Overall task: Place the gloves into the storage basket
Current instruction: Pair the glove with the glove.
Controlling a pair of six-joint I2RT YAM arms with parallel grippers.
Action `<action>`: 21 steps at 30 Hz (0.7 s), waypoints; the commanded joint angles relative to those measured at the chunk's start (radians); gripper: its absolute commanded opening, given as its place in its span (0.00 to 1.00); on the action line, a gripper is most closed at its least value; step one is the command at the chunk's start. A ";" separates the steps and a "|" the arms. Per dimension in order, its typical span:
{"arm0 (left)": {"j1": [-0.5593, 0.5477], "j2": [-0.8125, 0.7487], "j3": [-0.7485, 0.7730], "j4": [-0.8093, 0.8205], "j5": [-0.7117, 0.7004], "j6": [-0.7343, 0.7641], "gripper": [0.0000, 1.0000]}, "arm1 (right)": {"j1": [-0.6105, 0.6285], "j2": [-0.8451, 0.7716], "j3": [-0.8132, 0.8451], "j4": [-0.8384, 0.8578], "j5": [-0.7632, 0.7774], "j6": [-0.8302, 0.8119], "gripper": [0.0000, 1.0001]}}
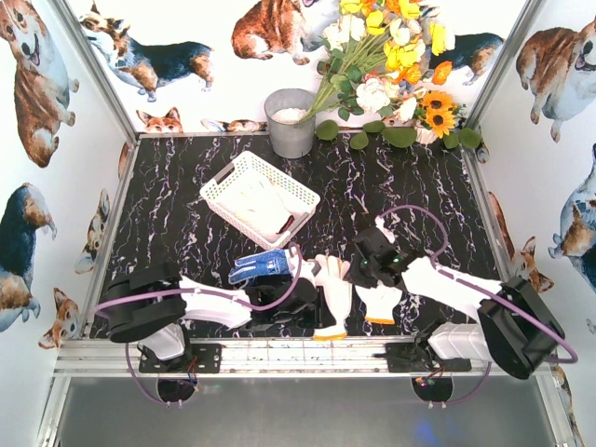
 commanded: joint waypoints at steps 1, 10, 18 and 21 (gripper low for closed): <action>-0.011 0.052 0.037 0.076 0.069 -0.013 0.24 | -0.021 -0.066 -0.026 -0.032 0.064 0.002 0.23; 0.039 -0.180 0.070 -0.191 -0.094 0.086 0.46 | -0.026 -0.222 0.047 -0.105 0.030 -0.067 0.34; 0.208 -0.322 -0.025 -0.283 -0.072 0.136 0.48 | -0.028 -0.273 0.031 -0.123 -0.149 -0.056 0.40; 0.247 -0.312 -0.033 -0.297 -0.061 0.148 0.48 | -0.024 -0.278 0.002 -0.130 -0.183 -0.037 0.41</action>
